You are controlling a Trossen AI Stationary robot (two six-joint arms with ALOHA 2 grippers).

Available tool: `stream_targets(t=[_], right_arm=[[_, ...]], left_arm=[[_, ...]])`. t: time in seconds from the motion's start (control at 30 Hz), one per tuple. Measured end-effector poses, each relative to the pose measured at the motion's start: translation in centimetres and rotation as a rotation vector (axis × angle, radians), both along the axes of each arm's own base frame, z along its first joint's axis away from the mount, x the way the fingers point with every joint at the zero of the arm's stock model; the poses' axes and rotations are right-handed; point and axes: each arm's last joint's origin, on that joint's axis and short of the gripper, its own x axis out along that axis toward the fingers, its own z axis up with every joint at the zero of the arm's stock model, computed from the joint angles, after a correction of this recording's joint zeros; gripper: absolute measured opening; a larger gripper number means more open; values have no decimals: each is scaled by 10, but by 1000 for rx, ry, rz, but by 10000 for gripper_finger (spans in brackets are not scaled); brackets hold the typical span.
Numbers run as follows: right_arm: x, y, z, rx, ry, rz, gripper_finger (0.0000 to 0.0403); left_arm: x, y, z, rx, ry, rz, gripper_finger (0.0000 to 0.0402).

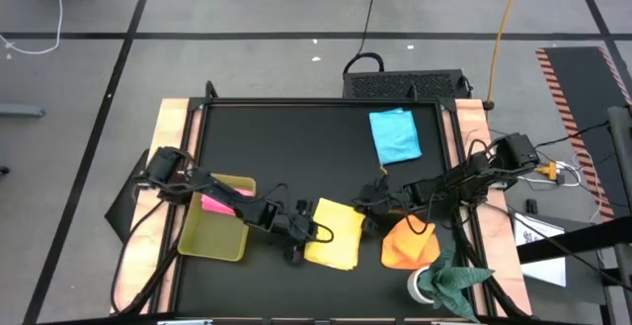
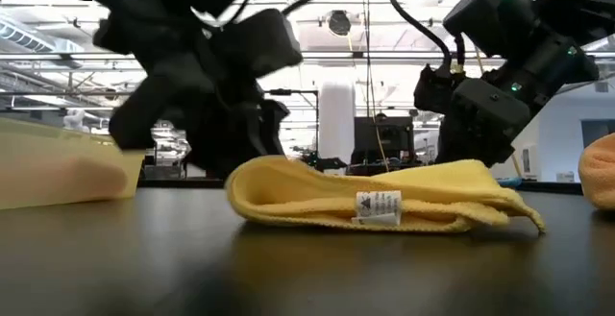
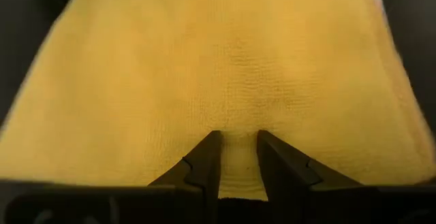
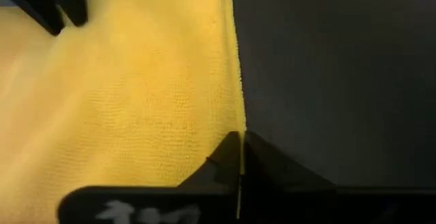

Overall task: Fold microfiber towels
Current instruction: Fold the yellow microfiber towel

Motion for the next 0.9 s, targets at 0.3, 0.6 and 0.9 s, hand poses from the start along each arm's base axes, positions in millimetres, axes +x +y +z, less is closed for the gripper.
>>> stream_targets(t=[0.3,0.6,0.9], right_arm=[[-12,33,0,54,-1,-36,6],[-14,52,5,34,-72,90,56],[-15,57,15,0,-95,362,178]], left_arm=[[0,26,3,406,24,-141,101],[-14,26,45,408,-26,-155,102],[-23,-18,39,192,-45,-276,103]])
